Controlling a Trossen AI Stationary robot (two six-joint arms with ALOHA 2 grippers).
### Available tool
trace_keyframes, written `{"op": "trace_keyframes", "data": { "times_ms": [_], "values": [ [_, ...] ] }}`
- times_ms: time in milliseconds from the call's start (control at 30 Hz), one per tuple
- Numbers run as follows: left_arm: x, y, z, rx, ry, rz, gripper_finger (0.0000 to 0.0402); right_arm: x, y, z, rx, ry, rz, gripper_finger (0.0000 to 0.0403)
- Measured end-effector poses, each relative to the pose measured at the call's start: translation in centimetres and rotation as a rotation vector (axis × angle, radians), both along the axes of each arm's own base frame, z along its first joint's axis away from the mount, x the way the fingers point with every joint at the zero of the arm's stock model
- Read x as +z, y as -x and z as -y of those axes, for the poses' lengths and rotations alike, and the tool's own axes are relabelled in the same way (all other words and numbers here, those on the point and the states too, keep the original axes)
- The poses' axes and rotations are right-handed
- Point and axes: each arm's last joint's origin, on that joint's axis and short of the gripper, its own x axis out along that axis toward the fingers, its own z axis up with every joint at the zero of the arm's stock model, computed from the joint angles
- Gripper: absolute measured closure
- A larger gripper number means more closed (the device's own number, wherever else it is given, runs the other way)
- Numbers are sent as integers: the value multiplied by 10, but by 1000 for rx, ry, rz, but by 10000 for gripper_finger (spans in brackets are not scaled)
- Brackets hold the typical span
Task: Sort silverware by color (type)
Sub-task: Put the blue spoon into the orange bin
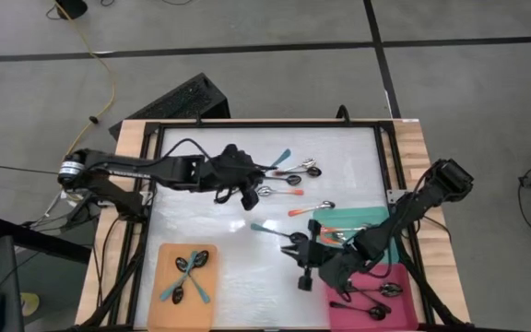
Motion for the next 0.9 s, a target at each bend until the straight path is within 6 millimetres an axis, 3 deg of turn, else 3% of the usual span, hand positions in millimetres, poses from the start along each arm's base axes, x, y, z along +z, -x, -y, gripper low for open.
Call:
{"op": "trace_keyframes", "data": {
  "times_ms": [167,300,633,800,900],
  "values": [
    [25,10,20,-104,-56,133,401,9,-10,10,-40,134,60,366],
    [36,18,39,-165,-64,186,401,26,-15,22,-22,78,137,368],
    [51,36,105,-346,-175,292,401,67,-15,29,359,-26,333,368],
    [58,56,129,-353,-257,310,401,73,-13,25,400,19,393,368],
    [52,67,139,-358,-262,340,401,74,-14,26,397,22,403,368]
  ]
}}
